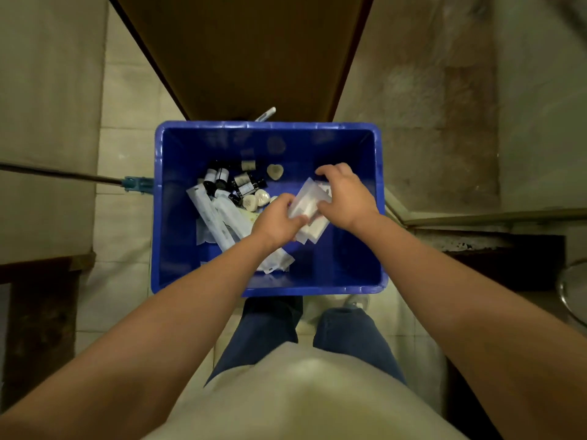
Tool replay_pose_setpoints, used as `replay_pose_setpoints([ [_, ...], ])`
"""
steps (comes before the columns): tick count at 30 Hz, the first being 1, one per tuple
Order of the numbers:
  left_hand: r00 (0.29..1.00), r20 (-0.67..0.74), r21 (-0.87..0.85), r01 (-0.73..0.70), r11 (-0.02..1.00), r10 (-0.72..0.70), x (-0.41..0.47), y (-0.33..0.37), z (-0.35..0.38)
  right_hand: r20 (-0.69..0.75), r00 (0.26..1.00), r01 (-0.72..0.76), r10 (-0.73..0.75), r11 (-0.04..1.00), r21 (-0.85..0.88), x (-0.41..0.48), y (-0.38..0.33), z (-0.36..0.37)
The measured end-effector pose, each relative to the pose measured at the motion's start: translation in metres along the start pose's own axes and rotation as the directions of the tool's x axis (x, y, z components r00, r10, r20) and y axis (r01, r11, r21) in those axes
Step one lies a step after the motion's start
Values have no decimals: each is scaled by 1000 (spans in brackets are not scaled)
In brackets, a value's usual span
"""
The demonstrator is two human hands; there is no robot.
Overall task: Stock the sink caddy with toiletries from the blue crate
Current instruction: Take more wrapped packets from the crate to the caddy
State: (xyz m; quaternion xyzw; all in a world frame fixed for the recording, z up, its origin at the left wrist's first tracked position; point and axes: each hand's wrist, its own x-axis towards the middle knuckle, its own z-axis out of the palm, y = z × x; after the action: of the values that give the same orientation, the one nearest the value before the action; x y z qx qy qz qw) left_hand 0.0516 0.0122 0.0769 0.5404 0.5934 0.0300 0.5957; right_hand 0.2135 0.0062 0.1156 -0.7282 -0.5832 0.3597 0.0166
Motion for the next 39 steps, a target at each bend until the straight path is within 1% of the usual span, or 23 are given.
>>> replay_pose_setpoints([
  [5, 999, -28, -103, -38, 994, 35, -14, 33, -4, -46, 995, -84, 89, 992, 95, -28, -3, -22],
  [10, 992, 22, -93, -120, 988, 123, -29, 71, 4, -34, 970, -226, 242, 941, 250, -55, -3, -48],
  [15, 967, 107, -71, -223, 972, 230, -48, 114, 26, -87, 945, -242, 316, 853, 463, -92, 9, -76],
  [17, 950, 157, -54, -263, 963, 268, -56, 131, 38, -143, 926, -235, 351, 828, 509, -110, 20, -86],
  [20, 907, 251, -56, -336, 940, 338, -72, 155, 60, -228, 889, -192, 398, 774, 604, -140, 40, -99],
  [23, 857, 343, -41, -394, 918, 383, -93, 171, 86, -263, 849, -134, 458, 669, 731, -177, 61, -104],
  [26, 803, 392, -36, -474, 880, 449, -119, 181, 118, -289, 815, -89, 502, 601, 794, -222, 82, -104],
  [29, 762, 419, -3, -543, 840, 494, -150, 185, 159, -319, 769, -89, 555, 586, 805, -274, 102, -100],
  [31, 733, 457, 49, -585, 809, 503, -170, 185, 188, -358, 718, -102, 597, 600, 793, -310, 114, -94],
  [34, 662, 508, 126, -690, 713, 551, -199, 181, 227, -400, 649, -129, 647, 612, 780, -363, 133, -81],
  [37, 582, 579, 183, -776, 604, 571, -227, 175, 261, -411, 585, -138, 699, 585, 799, -415, 150, -64],
  [39, 531, 626, 182, -811, 555, 571, -246, 172, 282, -428, 537, -140, 726, 578, 804, -447, 160, -53],
])
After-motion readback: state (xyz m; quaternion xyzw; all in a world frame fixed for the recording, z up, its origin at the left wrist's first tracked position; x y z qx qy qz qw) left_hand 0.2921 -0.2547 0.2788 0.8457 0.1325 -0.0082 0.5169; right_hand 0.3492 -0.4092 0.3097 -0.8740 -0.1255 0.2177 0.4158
